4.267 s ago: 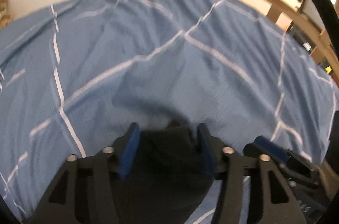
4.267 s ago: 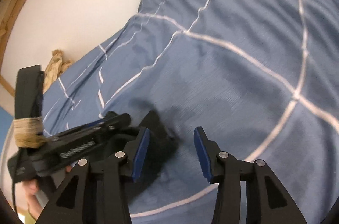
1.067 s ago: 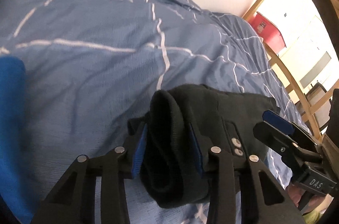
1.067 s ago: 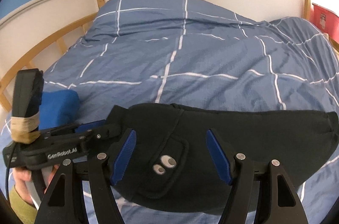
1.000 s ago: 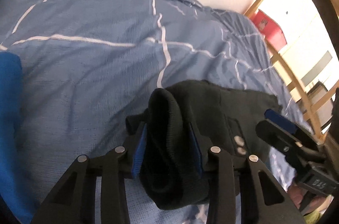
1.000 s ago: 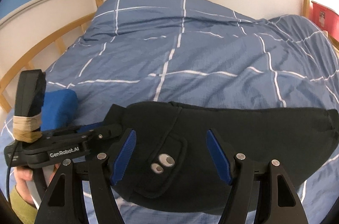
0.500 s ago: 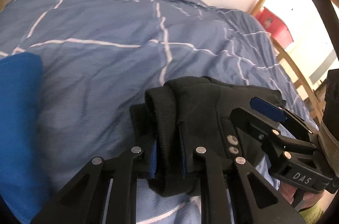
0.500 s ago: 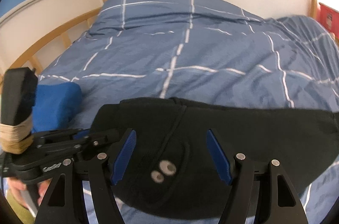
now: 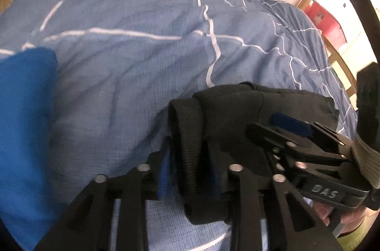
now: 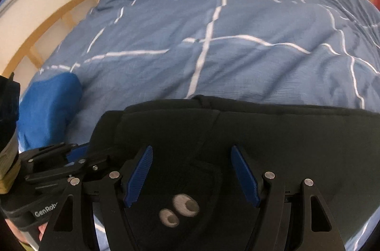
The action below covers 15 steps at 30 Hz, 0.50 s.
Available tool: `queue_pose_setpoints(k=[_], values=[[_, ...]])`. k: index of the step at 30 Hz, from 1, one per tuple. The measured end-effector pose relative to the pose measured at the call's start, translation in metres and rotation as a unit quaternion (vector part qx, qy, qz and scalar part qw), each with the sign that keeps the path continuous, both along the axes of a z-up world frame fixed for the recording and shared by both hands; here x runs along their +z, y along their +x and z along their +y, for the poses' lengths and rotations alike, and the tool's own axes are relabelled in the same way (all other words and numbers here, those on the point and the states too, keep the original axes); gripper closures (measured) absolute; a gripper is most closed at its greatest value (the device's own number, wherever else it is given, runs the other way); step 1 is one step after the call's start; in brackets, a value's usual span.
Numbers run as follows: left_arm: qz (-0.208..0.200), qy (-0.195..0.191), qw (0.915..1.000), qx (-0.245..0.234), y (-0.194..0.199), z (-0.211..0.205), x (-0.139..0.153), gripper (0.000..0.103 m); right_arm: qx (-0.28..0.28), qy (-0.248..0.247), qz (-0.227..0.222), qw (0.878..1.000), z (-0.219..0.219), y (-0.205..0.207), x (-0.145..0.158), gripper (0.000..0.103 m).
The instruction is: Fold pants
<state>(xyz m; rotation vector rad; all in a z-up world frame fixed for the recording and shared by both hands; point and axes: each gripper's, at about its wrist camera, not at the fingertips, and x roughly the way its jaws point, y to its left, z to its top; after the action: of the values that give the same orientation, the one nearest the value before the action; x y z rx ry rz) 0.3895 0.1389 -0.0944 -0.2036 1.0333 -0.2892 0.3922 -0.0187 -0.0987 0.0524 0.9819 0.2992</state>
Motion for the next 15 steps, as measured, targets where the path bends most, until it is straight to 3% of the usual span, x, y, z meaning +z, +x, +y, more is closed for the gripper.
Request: queue_pose_setpoints(k=[5, 10, 15], values=[[-0.069, 0.033, 0.9961, 0.044, -0.031, 0.005, 0.047, 0.047, -0.021, 0.05, -0.039, 0.998, -0.031, -0.03, 0.029, 0.034], [-0.13, 0.079, 0.9882, 0.021, -0.085, -0.017, 0.075, 0.046, -0.022, 0.047, -0.1, 0.994, -0.069, -0.083, 0.062, 0.034], [-0.149, 0.121, 0.981, -0.026, -0.119, -0.062, 0.065, 0.046, -0.004, 0.03, -0.112, 0.993, -0.103, -0.121, 0.065, 0.034]])
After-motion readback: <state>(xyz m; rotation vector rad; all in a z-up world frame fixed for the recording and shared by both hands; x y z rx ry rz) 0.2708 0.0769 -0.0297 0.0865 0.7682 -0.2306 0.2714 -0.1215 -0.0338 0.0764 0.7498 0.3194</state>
